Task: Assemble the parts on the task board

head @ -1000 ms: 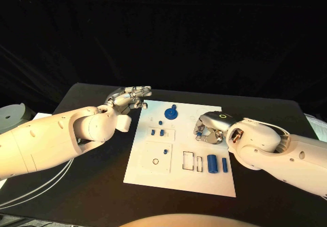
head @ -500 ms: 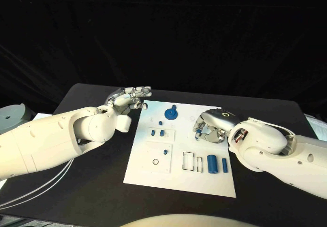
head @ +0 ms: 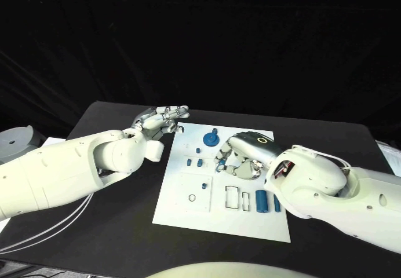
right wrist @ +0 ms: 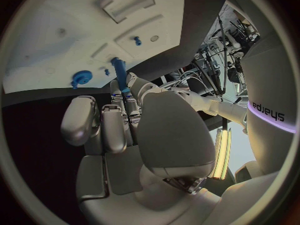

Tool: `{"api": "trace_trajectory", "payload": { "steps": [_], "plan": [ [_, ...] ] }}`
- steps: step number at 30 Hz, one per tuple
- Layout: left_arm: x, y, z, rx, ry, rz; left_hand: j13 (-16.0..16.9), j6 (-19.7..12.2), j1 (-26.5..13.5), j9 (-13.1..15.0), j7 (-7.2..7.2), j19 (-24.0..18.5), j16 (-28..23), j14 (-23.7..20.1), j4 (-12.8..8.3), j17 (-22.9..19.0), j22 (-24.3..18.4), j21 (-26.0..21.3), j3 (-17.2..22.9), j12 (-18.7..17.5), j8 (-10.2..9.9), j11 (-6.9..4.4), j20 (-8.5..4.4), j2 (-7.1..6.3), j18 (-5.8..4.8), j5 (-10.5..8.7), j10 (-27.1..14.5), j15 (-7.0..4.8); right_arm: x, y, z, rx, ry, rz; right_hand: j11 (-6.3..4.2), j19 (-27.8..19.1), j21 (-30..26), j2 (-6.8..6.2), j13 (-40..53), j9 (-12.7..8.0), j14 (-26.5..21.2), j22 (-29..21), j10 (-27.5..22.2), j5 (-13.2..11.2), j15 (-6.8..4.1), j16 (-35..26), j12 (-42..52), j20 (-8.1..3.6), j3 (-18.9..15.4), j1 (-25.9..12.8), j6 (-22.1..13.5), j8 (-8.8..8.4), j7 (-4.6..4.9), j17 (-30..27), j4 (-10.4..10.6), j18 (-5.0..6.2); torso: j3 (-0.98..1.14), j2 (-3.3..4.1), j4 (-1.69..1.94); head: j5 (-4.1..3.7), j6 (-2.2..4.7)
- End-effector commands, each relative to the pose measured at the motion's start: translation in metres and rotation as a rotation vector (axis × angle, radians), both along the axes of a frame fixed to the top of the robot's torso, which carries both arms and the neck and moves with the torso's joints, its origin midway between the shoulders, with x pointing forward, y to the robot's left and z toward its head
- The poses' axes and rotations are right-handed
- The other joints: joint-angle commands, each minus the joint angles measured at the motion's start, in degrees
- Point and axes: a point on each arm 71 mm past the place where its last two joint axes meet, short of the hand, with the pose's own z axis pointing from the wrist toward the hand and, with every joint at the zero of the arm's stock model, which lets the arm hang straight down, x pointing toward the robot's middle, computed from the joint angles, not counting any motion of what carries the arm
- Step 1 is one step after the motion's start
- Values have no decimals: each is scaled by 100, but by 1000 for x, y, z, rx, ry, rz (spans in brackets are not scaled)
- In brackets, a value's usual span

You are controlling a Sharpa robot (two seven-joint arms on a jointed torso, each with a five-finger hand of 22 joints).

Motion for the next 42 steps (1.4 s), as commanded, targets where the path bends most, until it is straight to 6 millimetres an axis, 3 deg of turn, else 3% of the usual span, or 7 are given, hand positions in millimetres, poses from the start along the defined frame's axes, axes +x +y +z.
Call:
{"api": "trace_trajectory", "payload": {
  "steps": [1, 6, 11, 16, 35, 42],
  "plan": [
    [-1, -4, 1, -13, -8, -27, 4, -24, -6, -7, 28, 33, -15, -25, -29, -9, -6, -11, -13, 27, -1, 10, -2, 25, 61, 1, -42, -2, -8, 19, 0, 30, -20, 79, -356, 7, 16, 88, 40, 10, 286, -7, 394, 33, -23, 23, -12, -23, 420, 92, 30, -1, 11, -9, -370, -35, -13, -7, 3, 43, -16],
    [-1, -7, 1, -16, -8, -34, 4, -24, -6, -7, 28, 33, -15, -25, -29, -9, -6, -11, -13, 27, -1, 10, -2, 25, 61, 1, -42, -2, -17, 42, -9, 39, -12, 146, -349, 0, 8, 85, 39, 16, 284, -20, 395, 34, -19, 20, -30, -22, 459, 79, 23, -8, 19, -17, -391, -32, -13, 0, 23, 55, -13],
    [-1, -9, 1, -18, -8, -38, 3, -25, -1, -7, 29, 33, -14, -26, -36, -15, -7, -12, -10, 33, -1, 11, -2, 34, 62, 1, -47, -3, -21, 58, -26, 46, 18, 184, -346, -3, 9, 84, 39, 21, 283, -19, 397, 34, -16, 22, -42, -21, 486, 70, 19, -12, 23, -17, -408, -31, -7, 4, -8, 103, -20],
    [-1, -11, 2, -20, -7, -43, 3, -25, -1, -7, 29, 33, -14, -26, -36, -15, -7, -12, -10, 33, -1, 11, -2, 34, 62, 1, -47, -3, -20, 65, -43, 39, 51, 195, -340, -10, 2, 82, 39, 27, 281, -29, 393, 35, -12, 18, -60, -19, 519, 58, 9, -20, 30, -26, -430, -29, -8, 4, -1, 126, -50],
    [-1, -11, 2, -20, -7, -45, 3, -25, -1, -7, 29, 33, -14, -26, -36, -15, -7, -12, -10, 33, -1, 11, -2, 34, 62, 1, -47, -3, -15, 62, -65, -28, 106, 183, -336, -13, 3, 83, 40, 32, 280, -27, 393, 36, -8, 21, -73, -17, 545, 46, 4, -25, 34, -24, -447, -29, 1, 5, -19, 145, -101],
    [-1, -11, 2, -20, -7, -45, 3, -25, -1, -7, 29, 33, -14, -26, -36, -15, -7, -12, -10, 33, -1, 11, -2, 34, 62, 1, -47, -3, -9, 58, -71, -54, 108, 160, -336, -13, 3, 83, 40, 32, 280, -27, 393, 36, -8, 21, -73, -17, 545, 46, 4, -25, 34, -24, -447, -29, 2, 1, -7, 144, -102]
  ]
}}
